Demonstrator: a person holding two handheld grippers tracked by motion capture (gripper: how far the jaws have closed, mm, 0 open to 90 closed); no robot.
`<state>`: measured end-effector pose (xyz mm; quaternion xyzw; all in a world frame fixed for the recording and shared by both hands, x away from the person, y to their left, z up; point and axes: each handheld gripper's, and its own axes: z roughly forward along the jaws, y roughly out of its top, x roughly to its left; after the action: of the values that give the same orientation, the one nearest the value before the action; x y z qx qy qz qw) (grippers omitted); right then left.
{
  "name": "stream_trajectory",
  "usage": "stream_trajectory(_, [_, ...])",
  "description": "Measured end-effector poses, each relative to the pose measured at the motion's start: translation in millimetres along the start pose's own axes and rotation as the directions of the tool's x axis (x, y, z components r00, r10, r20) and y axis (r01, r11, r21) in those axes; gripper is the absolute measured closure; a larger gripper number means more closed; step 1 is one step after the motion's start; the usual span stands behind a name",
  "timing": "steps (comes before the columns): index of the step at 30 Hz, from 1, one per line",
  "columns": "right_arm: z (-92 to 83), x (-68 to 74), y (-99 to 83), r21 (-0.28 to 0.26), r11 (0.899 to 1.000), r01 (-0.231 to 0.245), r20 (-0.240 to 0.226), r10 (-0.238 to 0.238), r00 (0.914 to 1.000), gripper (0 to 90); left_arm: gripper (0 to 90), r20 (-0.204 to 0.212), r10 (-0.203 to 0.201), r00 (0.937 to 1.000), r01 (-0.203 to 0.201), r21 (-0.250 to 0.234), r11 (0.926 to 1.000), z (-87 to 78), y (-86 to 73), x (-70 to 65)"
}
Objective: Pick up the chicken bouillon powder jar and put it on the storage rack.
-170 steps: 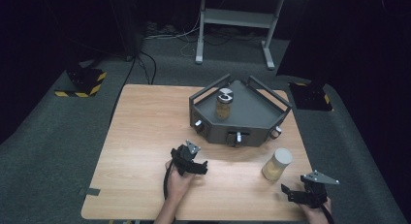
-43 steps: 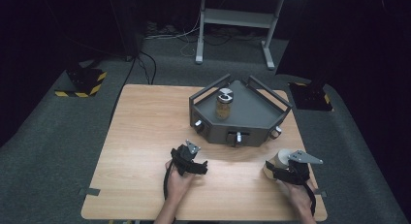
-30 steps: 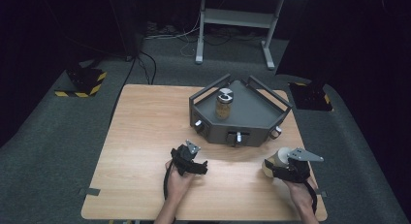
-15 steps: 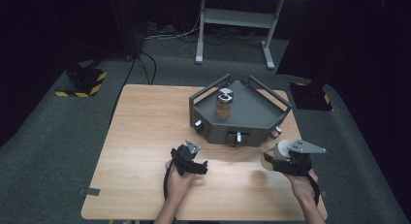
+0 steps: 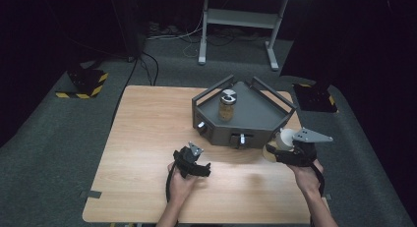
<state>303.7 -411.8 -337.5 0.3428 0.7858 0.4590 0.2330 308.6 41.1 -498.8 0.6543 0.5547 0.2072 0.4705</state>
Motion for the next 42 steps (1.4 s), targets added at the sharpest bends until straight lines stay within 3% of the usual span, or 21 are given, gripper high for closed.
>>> stream_trajectory(8, [3.1,-1.8,30.2,-0.006,1.000,0.027,-0.016,-0.027,0.9995,32.5,2.1,0.000,0.000,1.0000,0.000,0.000,1.0000,0.0,0.0,0.0])
stream_trajectory(18, [14.0,-10.2,54.9,0.004,1.000,0.008,-0.028,-0.008,0.9996,32.6,2.1,0.000,0.001,1.0000,-0.001,0.001,1.0000,0.3,0.4,0.0])
stream_trajectory(42, [53.5,-18.0,99.9,0.069,0.998,-0.002,0.051,-0.001,0.9987,32.8,2.1,0.000,0.004,1.0000,-0.004,0.002,1.0000,0.3,0.6,0.1])
